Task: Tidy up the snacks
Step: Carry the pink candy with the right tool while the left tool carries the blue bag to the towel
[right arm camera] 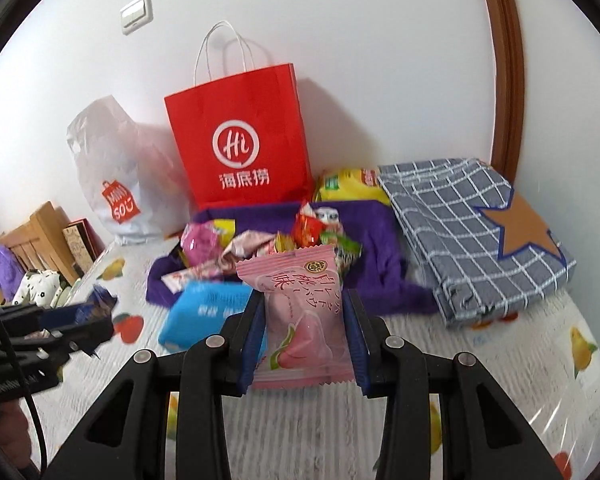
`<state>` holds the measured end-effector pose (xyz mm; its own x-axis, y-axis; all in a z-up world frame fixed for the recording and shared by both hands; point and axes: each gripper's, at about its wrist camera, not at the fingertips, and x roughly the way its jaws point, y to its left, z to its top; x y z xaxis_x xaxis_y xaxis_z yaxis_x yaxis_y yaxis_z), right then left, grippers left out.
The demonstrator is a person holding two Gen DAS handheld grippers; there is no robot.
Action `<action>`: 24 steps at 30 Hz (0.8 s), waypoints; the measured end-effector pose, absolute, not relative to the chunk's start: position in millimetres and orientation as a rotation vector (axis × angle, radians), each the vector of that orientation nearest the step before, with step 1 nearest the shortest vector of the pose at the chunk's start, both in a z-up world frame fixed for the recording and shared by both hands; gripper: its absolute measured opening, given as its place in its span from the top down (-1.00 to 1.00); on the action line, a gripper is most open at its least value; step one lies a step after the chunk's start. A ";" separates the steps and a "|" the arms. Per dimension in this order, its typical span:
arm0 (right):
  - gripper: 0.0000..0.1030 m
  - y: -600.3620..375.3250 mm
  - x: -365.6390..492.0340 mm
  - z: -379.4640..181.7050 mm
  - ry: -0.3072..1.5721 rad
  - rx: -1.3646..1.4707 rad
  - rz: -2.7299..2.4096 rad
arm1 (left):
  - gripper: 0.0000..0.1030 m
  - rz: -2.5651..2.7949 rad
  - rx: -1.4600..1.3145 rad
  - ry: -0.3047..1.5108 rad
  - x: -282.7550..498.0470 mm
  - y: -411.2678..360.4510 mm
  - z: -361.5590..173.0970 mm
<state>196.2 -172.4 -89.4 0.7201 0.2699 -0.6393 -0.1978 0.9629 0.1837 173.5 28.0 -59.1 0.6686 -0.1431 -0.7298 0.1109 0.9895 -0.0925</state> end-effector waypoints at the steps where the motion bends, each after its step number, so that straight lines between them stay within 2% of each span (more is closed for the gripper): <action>1: 0.26 -172.2 201.5 -87.0 0.725 0.114 0.263 | 0.27 -0.137 -0.042 0.815 178.7 29.1 -53.0; 12: 0.26 -159.8 257.4 -50.0 0.659 0.050 0.263 | 0.27 -0.096 -0.066 0.775 239.2 40.7 -24.6; 24: 0.26 -148.1 319.9 -54.7 0.685 0.068 0.237 | 0.27 -0.099 -0.131 0.821 310.6 60.7 -45.4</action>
<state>319.9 -148.1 -54.7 0.7487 0.2394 -0.6182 -0.1946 0.9708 0.1404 310.6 60.7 -45.4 0.6775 -0.1383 -0.7224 0.0372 0.9873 -0.1541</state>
